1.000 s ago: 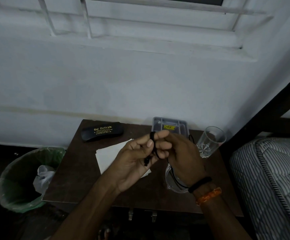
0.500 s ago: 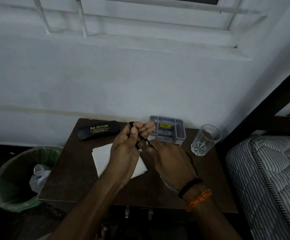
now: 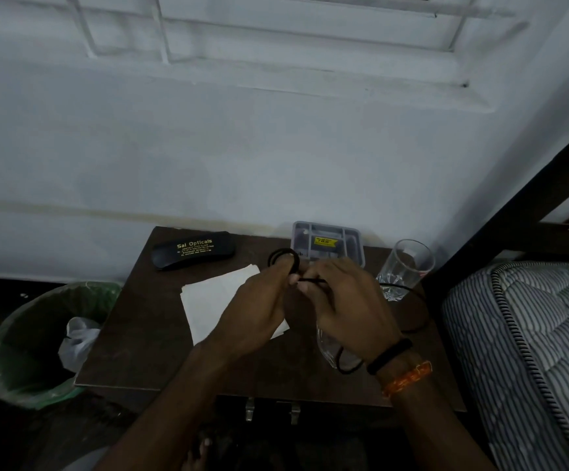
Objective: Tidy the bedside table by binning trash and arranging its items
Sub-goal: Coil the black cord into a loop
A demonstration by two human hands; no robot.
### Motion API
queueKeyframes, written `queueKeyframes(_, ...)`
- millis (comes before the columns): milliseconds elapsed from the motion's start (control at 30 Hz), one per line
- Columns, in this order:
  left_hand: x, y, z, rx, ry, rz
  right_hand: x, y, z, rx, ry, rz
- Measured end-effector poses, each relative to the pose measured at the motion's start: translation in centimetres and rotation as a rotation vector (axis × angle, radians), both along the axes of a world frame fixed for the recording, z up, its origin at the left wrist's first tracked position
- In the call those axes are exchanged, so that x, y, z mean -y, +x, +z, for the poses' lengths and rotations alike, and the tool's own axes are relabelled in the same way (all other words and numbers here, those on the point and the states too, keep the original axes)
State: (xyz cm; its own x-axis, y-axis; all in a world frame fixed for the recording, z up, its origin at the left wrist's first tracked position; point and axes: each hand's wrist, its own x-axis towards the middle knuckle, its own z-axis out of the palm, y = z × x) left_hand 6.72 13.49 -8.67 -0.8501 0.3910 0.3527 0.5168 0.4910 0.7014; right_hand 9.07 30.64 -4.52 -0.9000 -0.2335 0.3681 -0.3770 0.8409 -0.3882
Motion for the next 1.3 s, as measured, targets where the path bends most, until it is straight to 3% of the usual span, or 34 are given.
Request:
queueKeyframes(100, 0.1, 0.0, 0.1, 0.042, -0.120, 0.004, -0.8, -0.2, 0.3, -0.046, 0.004, 0.015)
queueKeyframes(200, 0.0, 0.3, 0.8, 0.085, -0.084, -0.063, -1.0, -0.3, 0.4, -0.117, 0.026, 0.026)
queueKeyframes(467, 0.5, 0.5, 4.5, 0.669, 0.624, -0.348, -1.4, -0.3, 1.6, -0.231, -0.026, -0.029)
queueKeyframes(667, 0.9, 0.6, 5.3, 0.946, 1.080, -0.511, -0.5, 0.0, 2.0, -0.280, -0.010, -0.062)
queueKeyframes(1033, 1.1, -0.1, 5.5, 0.961, 1.539, -0.503, 1.8, 1.7, 4.5, -0.272, 0.092, -0.112)
queueKeyframes(1300, 0.7, -0.1, 6.0, 0.803, 1.570, -0.326, 3.0, 1.5, 4.0, -0.043, 0.060, -0.105)
